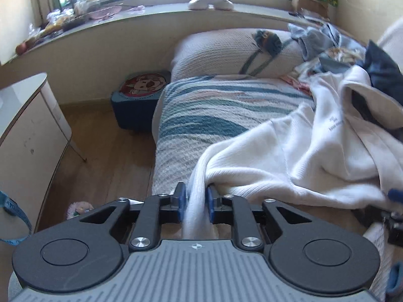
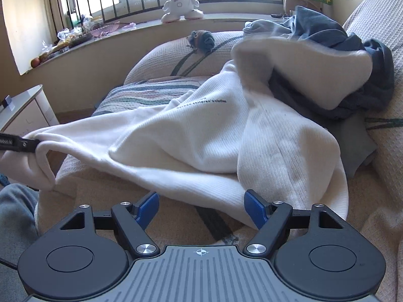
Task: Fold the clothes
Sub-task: 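Move both grippers over the crumpled white sweatshirt, positioning near its edges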
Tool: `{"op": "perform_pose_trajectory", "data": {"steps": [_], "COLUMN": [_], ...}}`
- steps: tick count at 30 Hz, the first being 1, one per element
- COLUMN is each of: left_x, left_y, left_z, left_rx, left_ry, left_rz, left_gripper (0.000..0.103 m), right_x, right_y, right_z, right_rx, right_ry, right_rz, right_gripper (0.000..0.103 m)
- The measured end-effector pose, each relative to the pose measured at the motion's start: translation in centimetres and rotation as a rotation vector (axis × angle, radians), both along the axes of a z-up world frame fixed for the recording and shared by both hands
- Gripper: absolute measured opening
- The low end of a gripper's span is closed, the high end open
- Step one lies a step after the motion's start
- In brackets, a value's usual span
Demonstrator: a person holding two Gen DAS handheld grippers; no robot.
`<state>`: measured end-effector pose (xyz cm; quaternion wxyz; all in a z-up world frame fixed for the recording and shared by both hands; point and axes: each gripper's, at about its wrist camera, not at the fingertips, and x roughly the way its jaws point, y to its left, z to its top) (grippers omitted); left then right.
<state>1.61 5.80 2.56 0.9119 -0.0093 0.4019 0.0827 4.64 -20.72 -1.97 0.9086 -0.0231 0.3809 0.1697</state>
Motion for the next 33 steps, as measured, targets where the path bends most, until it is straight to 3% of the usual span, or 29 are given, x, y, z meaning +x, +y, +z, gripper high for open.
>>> {"op": "perform_pose_trajectory", "data": {"steps": [3,4,9,10,13,17,23,33], "left_x": [-0.3,-0.3,-0.5,-0.6,-1.0,-1.5,-1.3,-1.5], "left_y": [-1.6,-2.0,-3.8,-4.1,-5.4,-7.2,-7.2,-7.0], "left_z": [0.0,0.0,-0.4,-0.6,-1.4,-2.8,-3.2,-5.9], "left_rx": [0.050,0.069,0.128,0.110,0.075,0.164,0.195,0.206], "left_ry": [0.000,0.003,0.040,0.052,0.084,0.106,0.122,0.215], "left_rz": [-0.031,-0.037,-0.092,-0.115,-0.185,-0.219,-0.190,-0.165], "left_gripper": [0.054,0.074,0.092,0.099,0.103,0.103,0.103,0.103], "right_x": [-0.1,-0.1,-0.3,-0.3,-0.4,-0.5,-0.6,-0.5], "right_y": [0.3,0.4,0.7,0.7,0.9,0.8,0.7,0.5], "right_z": [0.3,0.4,0.3,0.3,0.3,0.4,0.2,-0.1], "right_rx": [0.002,0.000,0.002,0.001,-0.001,0.004,0.004,-0.011], "right_ry": [-0.008,-0.010,-0.006,-0.005,-0.009,-0.013,-0.009,-0.004], "right_rz": [0.019,0.022,0.026,0.028,0.030,0.028,0.027,0.016], "right_gripper": [0.077,0.077,0.077,0.077,0.077,0.078,0.078,0.078]}}
